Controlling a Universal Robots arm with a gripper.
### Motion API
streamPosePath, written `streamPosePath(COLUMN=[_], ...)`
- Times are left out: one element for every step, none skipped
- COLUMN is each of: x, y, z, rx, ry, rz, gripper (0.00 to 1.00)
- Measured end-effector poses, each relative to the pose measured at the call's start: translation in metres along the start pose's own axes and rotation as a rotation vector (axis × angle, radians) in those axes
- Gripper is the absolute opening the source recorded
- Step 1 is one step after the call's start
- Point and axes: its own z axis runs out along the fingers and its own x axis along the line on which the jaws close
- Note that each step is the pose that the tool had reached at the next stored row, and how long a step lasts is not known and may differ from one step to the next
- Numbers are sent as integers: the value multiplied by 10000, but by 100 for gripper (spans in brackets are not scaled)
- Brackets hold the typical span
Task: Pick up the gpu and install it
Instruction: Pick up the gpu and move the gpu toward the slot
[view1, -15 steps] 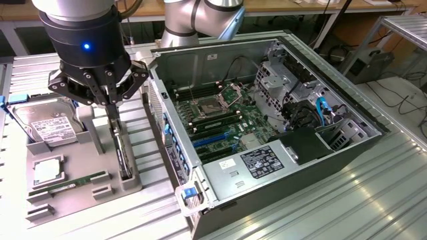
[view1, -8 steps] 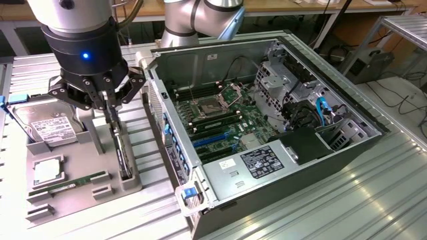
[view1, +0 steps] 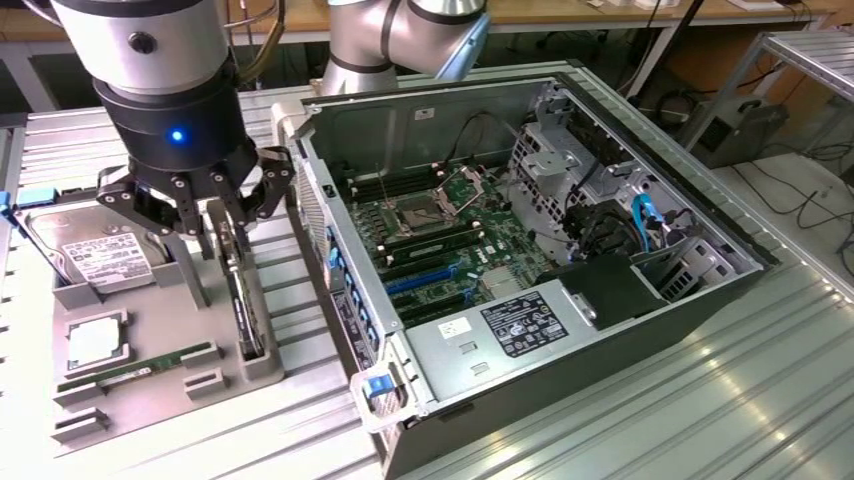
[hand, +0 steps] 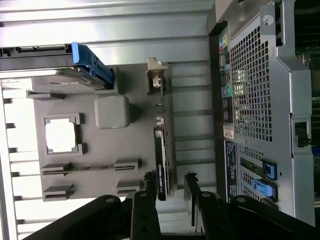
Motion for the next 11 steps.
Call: streamPosePath(x=[5, 10, 13, 16, 18, 19, 20, 20, 20, 19, 22], y=[-1, -2, -2, -2, -3, -3, -3, -4, -3, -3, 0], z=[34, 63, 85, 102, 123, 137, 141, 141, 142, 149, 167], rx=[0, -1, -1, -1, 0, 6, 36, 44, 45, 42, 42], ry=[0, -1, -1, -1, 0, 0, -2, -2, -2, -5, -5], rz=[-1, 0, -1, 0, -1, -1, -1, -2, -2, -2, 0], gripper=[36, 36, 36, 36, 36, 36, 36, 36, 36, 36, 36])
